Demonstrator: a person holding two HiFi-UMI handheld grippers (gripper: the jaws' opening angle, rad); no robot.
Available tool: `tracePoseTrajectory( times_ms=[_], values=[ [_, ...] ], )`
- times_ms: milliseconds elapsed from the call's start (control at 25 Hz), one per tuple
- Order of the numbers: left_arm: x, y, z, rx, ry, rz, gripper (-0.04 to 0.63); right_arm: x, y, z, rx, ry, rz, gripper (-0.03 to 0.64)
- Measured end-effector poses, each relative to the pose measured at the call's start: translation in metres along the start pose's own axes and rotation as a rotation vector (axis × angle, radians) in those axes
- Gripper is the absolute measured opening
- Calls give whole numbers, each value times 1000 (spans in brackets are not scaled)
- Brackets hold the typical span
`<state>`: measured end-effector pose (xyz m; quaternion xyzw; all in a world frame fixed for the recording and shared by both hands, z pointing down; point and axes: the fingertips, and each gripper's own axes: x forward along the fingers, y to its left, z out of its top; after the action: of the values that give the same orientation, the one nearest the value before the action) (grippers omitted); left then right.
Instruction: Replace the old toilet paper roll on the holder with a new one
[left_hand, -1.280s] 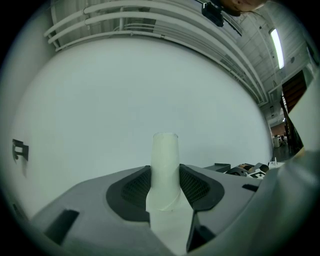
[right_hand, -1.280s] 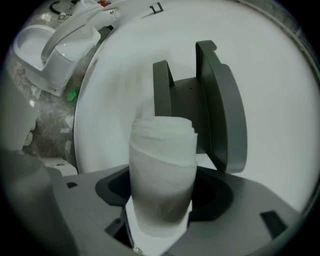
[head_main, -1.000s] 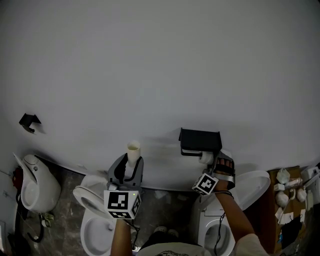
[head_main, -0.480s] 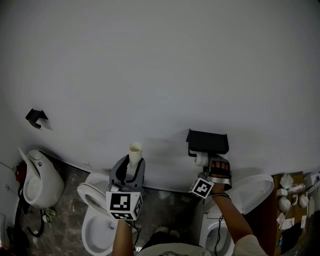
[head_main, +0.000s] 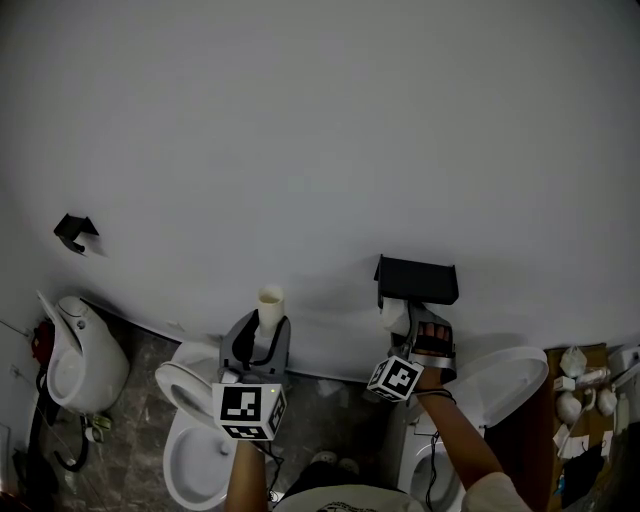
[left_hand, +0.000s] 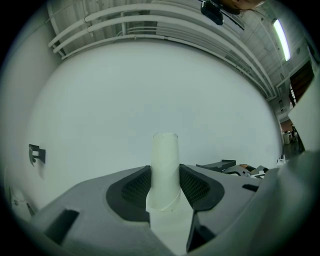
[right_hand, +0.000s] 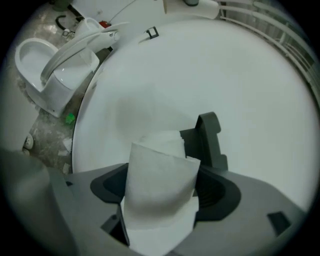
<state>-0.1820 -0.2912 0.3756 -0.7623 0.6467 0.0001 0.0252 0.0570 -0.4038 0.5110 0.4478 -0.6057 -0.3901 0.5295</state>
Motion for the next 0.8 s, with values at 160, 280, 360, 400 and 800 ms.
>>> tracePoseTrajectory(
  times_ms=[160, 280, 360, 400, 800],
  values=[
    [4, -10, 4, -15, -13, -21, 183, -30, -5, 8, 103, -67, 34, 393],
    [10, -22, 9, -21, -21, -44, 183, -57, -13, 15, 270, -138, 100, 389],
    [14, -32, 12, -22, -28, -60, 183, -73, -26, 16, 413, -185, 128, 385],
    [16, -36, 14, -24, -32, -69, 183, -80, -36, 14, 494, -206, 134, 379],
    [24, -62, 35, -38, -73, -113, 183, -123, -123, -24, 1101, -328, -37, 125]
  ],
)
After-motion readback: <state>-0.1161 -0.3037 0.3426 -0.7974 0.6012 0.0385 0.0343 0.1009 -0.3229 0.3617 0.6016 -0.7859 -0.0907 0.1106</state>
